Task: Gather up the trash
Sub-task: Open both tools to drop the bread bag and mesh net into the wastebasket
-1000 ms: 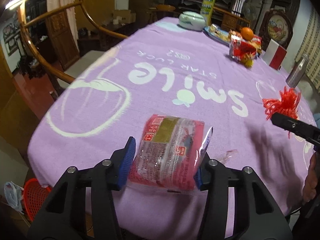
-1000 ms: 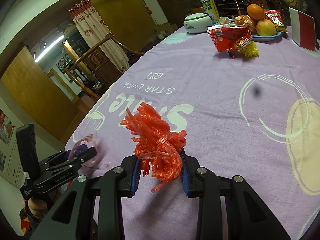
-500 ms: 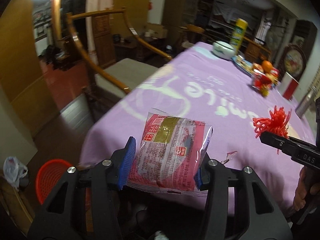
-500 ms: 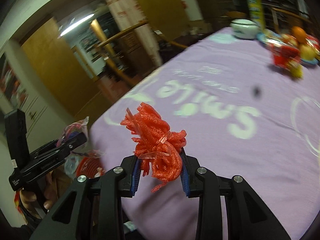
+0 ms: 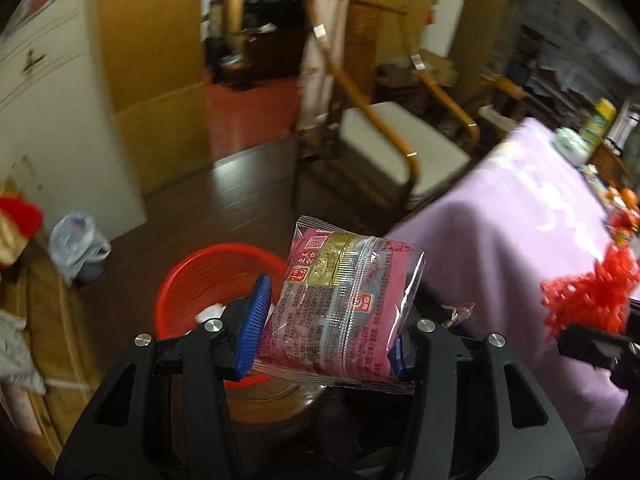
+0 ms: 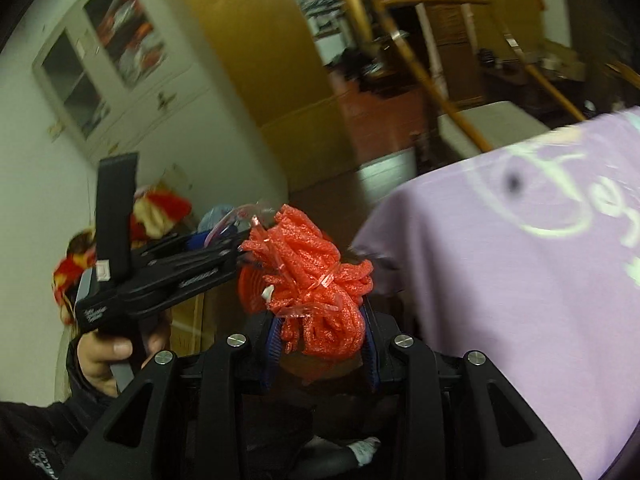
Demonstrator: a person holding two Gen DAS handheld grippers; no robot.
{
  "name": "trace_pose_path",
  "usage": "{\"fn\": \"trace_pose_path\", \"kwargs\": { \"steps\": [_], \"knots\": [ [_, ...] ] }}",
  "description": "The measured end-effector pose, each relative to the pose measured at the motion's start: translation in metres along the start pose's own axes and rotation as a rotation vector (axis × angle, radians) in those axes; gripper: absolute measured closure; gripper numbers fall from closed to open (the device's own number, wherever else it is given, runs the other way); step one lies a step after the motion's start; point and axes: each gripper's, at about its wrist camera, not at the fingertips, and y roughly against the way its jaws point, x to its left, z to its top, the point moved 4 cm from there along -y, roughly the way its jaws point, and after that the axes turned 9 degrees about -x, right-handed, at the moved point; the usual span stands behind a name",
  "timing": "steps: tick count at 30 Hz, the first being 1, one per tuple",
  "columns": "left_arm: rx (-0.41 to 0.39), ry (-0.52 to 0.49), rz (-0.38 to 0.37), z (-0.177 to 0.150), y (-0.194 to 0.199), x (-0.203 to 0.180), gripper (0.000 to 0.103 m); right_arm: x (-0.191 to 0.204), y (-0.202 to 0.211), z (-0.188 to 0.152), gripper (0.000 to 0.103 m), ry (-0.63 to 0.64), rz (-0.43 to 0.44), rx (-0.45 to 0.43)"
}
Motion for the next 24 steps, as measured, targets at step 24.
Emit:
{"fn": "trace_pose_path", "kwargs": {
  "steps": [24],
  "knots": [
    [0.218, 0.298, 0.166, -0.051, -0.108, 0.137, 0.05, 0.054, -0.264, -0.026, 0.061, 0.087, 0.09, 0.329]
  ]
}}
